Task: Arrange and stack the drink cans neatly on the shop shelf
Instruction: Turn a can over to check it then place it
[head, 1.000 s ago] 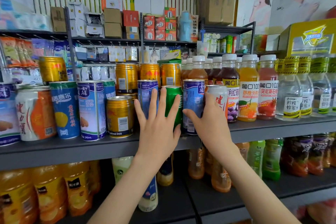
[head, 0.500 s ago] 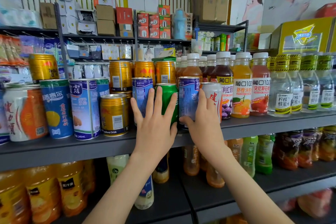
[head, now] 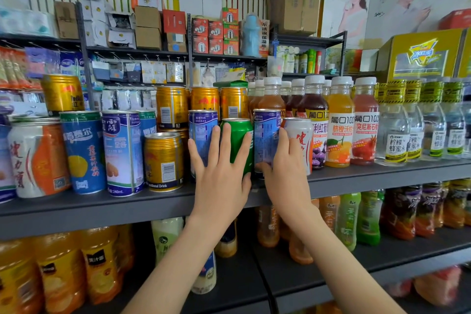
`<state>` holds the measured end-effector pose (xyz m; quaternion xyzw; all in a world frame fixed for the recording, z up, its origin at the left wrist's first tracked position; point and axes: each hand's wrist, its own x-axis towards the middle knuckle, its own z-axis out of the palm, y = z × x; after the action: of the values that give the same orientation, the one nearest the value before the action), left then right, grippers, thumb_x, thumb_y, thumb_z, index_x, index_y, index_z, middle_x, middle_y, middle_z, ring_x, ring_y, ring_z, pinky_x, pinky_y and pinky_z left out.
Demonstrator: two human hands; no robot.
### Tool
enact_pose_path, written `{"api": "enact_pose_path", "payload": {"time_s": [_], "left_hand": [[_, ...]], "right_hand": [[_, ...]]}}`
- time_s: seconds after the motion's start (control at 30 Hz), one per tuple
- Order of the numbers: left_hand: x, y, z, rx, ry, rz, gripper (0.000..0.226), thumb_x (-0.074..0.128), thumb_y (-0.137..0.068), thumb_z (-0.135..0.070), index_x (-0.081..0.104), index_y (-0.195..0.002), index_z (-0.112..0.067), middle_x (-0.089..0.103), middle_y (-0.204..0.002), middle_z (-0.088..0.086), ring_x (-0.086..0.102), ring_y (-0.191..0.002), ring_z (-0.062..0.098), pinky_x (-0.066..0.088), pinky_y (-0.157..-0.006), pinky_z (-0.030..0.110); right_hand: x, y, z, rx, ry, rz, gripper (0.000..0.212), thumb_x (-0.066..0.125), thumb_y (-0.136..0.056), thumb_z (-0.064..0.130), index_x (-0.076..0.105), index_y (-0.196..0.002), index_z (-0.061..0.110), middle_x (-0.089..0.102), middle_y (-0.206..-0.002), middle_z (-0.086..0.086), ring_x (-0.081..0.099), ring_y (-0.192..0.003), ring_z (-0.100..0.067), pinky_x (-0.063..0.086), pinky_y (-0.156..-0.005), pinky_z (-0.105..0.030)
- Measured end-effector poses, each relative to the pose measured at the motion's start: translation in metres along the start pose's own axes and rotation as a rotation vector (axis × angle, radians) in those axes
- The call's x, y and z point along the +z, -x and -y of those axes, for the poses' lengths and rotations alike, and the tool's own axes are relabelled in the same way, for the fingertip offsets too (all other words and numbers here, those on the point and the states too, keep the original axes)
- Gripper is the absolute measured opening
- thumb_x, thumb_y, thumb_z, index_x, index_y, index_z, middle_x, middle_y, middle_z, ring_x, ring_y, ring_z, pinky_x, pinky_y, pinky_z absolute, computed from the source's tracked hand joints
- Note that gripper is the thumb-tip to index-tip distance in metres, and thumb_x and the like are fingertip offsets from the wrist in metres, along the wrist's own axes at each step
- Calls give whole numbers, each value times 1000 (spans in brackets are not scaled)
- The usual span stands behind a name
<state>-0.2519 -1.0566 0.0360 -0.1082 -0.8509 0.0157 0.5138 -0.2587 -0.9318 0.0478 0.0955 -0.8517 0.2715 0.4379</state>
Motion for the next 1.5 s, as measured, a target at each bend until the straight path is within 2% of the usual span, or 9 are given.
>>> {"api": "enact_pose_path", "payload": {"time_s": [0.17, 0.27, 0.37, 0.53, 0.67, 0.83, 1.2, 1.37, 1.5], "left_hand": [[1, 4, 2, 28, 115, -28, 66, 67, -80, -21, 42, -140, -9, 38, -145, 23, 34, -136, 38, 25, -109, 59], [-2, 12, 5, 36, 128, -29, 60, 65, -82, -21, 45, -137, -7, 42, -142, 22, 39, -133, 37, 30, -109, 56], [-5, 21, 10, 35, 137, -31, 55, 64, -82, -21, 49, -134, -6, 47, -137, 22, 44, -129, 36, 34, -108, 53], [-6, 42, 20, 52, 202, -68, 42, 56, -87, -22, 55, -125, -3, 54, -126, 21, 49, -120, 33, 40, -105, 46], [-13, 55, 28, 30, 199, -31, 40, 55, -87, -23, 57, -122, -3, 56, -124, 19, 52, -115, 32, 44, -100, 44], [-27, 75, 35, -8, 158, 16, 40, 50, -88, -25, 56, -122, -5, 56, -125, 16, 54, -114, 29, 45, -100, 42], [-83, 144, 49, -213, -10, 119, 40, 45, -84, -27, 60, -114, -5, 61, -114, 14, 59, -103, 28, 48, -89, 36], [-132, 188, 89, -305, -148, 215, 39, 45, -87, -28, 59, -115, -6, 61, -115, 13, 60, -101, 29, 48, -84, 35], [-168, 216, 138, -371, -265, 214, 37, 58, -87, -24, 58, -118, -3, 60, -117, 16, 59, -104, 31, 49, -86, 38]], "right_hand": [[2, 3, -2, -16, -24, -21, 69, 60, -89, 9, 23, -147, 5, 36, -143, -11, 34, -130, -22, 33, -103, -26], [1, 9, -2, -40, -34, -40, 67, 62, -88, 9, 28, -145, 5, 40, -137, -12, 37, -125, -21, 33, -98, -24], [2, 17, 1, -80, -41, -50, 62, 64, -86, 7, 36, -140, 5, 45, -130, -12, 39, -120, -22, 26, -94, -19], [6, 35, 10, -149, -43, -79, 44, 67, -83, 6, 51, -124, 3, 53, -113, -12, 50, -103, -25, 43, -87, -33], [10, 45, 17, -177, -17, -79, 38, 67, -82, 7, 55, -118, 4, 56, -110, -11, 47, -100, -22, 40, -86, -31], [9, 60, 27, -205, -64, -55, 39, 68, -81, 5, 56, -118, 3, 57, -108, -12, 42, -101, -18, 42, -87, -32], [15, 116, 55, -311, -245, 132, 38, 67, -79, 5, 57, -115, 3, 58, -104, -12, 51, -97, -29, 40, -87, -34], [30, 142, 103, -337, -384, 193, 33, 66, -80, 3, 58, -111, 1, 58, -103, -15, 52, -99, -31, 36, -87, -33], [40, 162, 158, -400, -459, 219, 36, 65, -82, 6, 57, -116, 1, 58, -105, -13, 51, -98, -27, 46, -86, -40]]}}
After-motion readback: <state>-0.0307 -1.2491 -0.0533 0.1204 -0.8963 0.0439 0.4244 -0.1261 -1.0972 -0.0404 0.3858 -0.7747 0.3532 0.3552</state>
